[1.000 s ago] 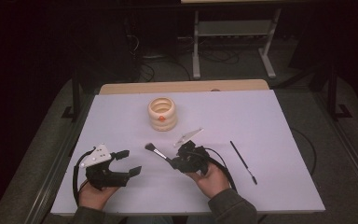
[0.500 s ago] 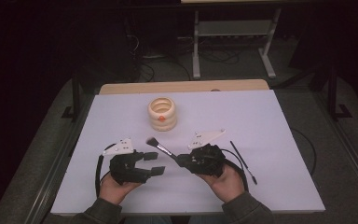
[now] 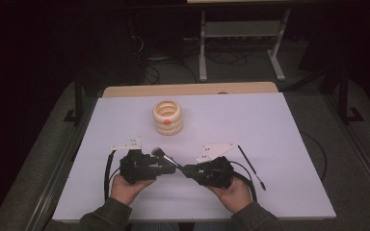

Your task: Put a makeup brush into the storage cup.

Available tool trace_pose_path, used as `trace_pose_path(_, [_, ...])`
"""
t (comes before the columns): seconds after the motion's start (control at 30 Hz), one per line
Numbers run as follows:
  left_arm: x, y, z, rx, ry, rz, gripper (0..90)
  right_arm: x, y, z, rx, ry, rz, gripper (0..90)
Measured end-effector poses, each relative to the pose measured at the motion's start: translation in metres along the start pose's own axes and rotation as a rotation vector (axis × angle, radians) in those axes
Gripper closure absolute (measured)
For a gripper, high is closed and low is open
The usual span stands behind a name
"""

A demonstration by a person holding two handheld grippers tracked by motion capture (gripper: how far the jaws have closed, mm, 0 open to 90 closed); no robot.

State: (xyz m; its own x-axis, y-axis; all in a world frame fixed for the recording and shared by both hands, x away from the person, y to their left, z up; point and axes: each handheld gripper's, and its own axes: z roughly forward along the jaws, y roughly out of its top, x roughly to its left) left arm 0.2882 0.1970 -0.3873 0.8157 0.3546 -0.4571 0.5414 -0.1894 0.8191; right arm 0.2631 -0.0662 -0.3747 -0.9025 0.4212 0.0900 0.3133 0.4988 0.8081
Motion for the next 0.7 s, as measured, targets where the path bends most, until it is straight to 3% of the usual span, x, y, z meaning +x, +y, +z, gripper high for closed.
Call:
trace_pose_path(0.17, [0.003, 0.0, 0.001, 0.002, -0.006, -0.014, 66.3, 0.003, -0.002, 0.003, 0.011, -0.003, -0.02, 78.7])
trace_pose_path(0.33, [0.005, 0.005, 0.002, 0.005, -0.08, -0.013, 76.0, 0.002, -0.004, 0.006, 0.011, -0.007, -0.063, 78.7])
trace_pose_path(0.43, [0.001, 0.009, 0.004, 0.017, -0.07, 0.016, 77.4, 0.003, -0.005, 0.008, 0.009, 0.002, -0.04, 78.7])
trace_pose_path(0.6, [-0.001, 0.014, 0.006, 0.04, -0.061, 0.018, 77.6, -0.002, -0.007, 0.008, -0.014, 0.032, -0.02, 77.7])
trace_pose_path(0.7, [-0.006, 0.021, 0.007, 0.075, -0.018, 0.072, 77.7, -0.007, -0.01, 0.006, -0.027, 0.067, 0.004, 68.9])
